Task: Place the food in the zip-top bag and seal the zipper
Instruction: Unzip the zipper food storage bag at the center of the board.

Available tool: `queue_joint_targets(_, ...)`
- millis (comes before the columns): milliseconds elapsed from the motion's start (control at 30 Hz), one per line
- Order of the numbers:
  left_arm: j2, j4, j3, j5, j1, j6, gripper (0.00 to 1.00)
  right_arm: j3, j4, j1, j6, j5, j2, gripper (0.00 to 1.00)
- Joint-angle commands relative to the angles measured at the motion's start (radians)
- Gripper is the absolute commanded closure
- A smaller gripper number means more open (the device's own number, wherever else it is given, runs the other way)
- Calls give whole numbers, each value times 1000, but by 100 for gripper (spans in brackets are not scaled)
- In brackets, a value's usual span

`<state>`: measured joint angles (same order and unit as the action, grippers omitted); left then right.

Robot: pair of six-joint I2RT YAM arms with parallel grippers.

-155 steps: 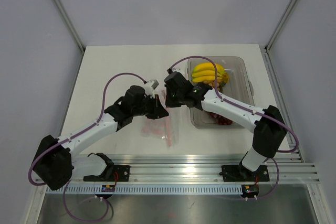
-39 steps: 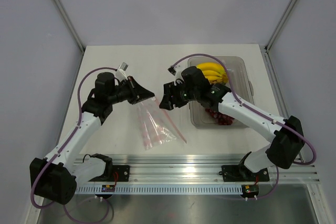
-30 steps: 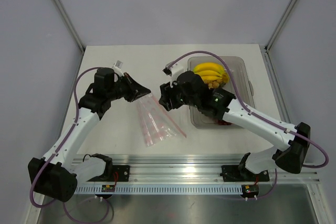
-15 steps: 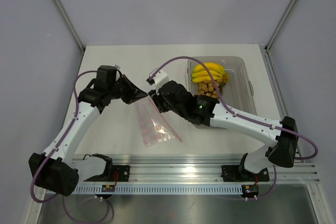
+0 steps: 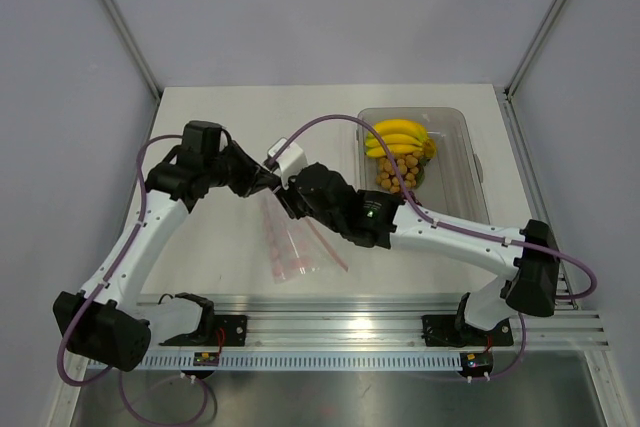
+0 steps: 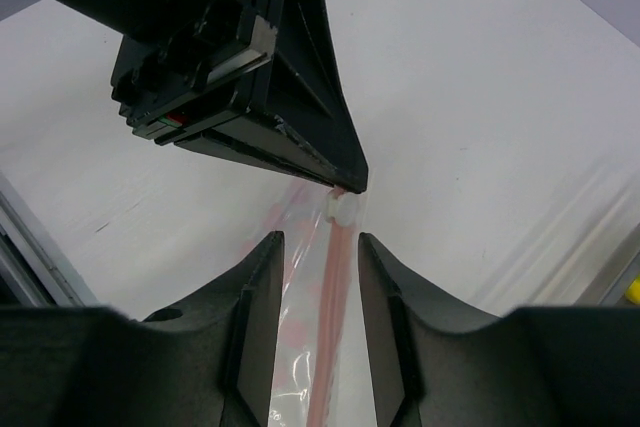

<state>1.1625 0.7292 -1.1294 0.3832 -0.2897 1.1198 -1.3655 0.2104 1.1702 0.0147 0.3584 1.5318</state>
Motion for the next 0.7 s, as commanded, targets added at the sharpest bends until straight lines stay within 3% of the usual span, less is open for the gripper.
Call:
queue_joint_targets(0, 2, 12, -49, -15, 0, 23, 100, -15, -45, 19, 27, 45, 31, 58)
queue_joint_targets(667, -6, 16, -36, -10, 0, 25, 100, -47, -78, 26, 34, 100, 83, 80)
